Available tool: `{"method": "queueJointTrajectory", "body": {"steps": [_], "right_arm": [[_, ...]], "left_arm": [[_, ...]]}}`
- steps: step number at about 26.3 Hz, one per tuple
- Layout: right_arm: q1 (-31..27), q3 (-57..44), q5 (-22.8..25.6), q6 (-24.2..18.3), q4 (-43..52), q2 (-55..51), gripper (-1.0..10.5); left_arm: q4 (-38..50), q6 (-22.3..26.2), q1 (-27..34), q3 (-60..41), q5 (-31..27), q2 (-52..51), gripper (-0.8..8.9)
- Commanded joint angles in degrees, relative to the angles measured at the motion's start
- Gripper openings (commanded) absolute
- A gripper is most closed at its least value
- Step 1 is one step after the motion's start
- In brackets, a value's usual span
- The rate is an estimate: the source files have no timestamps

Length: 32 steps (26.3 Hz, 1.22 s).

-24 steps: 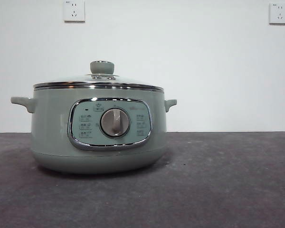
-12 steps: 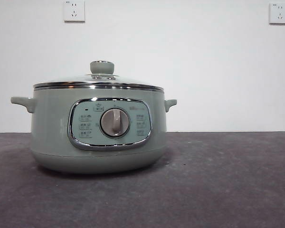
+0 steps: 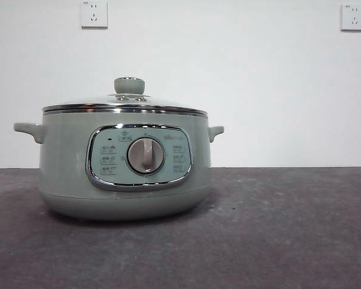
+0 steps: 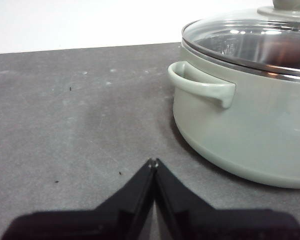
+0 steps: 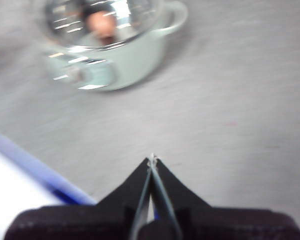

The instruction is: Pick up the egg,open the lid,put the egg in the pot,close the lid

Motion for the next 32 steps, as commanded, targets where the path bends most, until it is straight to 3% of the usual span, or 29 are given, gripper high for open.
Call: {"method": "queueJointTrajectory", "body": {"steps": [1,4,6,10,17,23,32], "right_arm": [[-6.10,-0.37,0.57,-5.33,4.33,-3.98,0.0],[-16.35,-0.52,-1.81,-5.57,12.96,-10.23,0.0],[-21.84,-2.23,-1.38,-8.41,19.69,-14.27,0.0],[-27.50,-15.21,-1.44,-9.33,36.24,-22.82,0.0],[-28.87,-36.85,-1.42,-7.65,48.70,-32.39,0.0],[-28.87,-52.96,-1.38,-3.96,52.96,-40.39,0.0],[-28.89,-67.65,-1.79,1.25,58.40,-42.97,0.0]], "left_arm": [[0.26,-0.59,0.13,-0.59,-0.02,0.39,-0.04],[0.26,-0.59,0.13,-0.59,-0.02,0.59,-0.04],[0.26,-0.59,0.13,-0.59,-0.02,0.59,-0.04],[0.26,-0.59,0.15,-0.59,-0.02,0.59,-0.04],[0.26,-0.59,0.13,-0.59,-0.02,0.63,-0.04],[0.26,-0.59,0.13,-0.59,-0.02,0.63,-0.04],[0.28,-0.59,0.13,-0.59,-0.02,1.18,-0.04]]}}
